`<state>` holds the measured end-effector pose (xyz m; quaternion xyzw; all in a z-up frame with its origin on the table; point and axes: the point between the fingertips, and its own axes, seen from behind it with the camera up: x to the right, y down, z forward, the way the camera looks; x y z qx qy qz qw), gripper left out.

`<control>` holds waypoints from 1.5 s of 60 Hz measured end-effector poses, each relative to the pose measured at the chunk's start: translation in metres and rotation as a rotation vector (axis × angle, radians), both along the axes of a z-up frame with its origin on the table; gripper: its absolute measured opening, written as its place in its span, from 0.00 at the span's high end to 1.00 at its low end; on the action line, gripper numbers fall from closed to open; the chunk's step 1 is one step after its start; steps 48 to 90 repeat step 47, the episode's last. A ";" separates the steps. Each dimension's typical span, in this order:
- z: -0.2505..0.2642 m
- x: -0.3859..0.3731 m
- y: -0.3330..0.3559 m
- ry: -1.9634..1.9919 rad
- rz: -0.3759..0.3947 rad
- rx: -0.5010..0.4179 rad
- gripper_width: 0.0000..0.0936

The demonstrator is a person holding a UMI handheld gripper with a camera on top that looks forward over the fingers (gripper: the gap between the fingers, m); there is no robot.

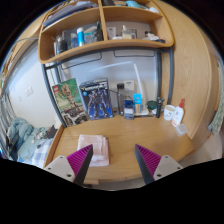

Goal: Fold towel

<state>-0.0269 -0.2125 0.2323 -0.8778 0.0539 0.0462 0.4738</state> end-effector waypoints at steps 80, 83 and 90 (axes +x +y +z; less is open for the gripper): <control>0.044 0.080 -0.125 -0.085 -0.049 0.068 0.09; 0.044 0.080 -0.125 -0.085 -0.049 0.068 0.09; 0.044 0.080 -0.125 -0.085 -0.049 0.068 0.09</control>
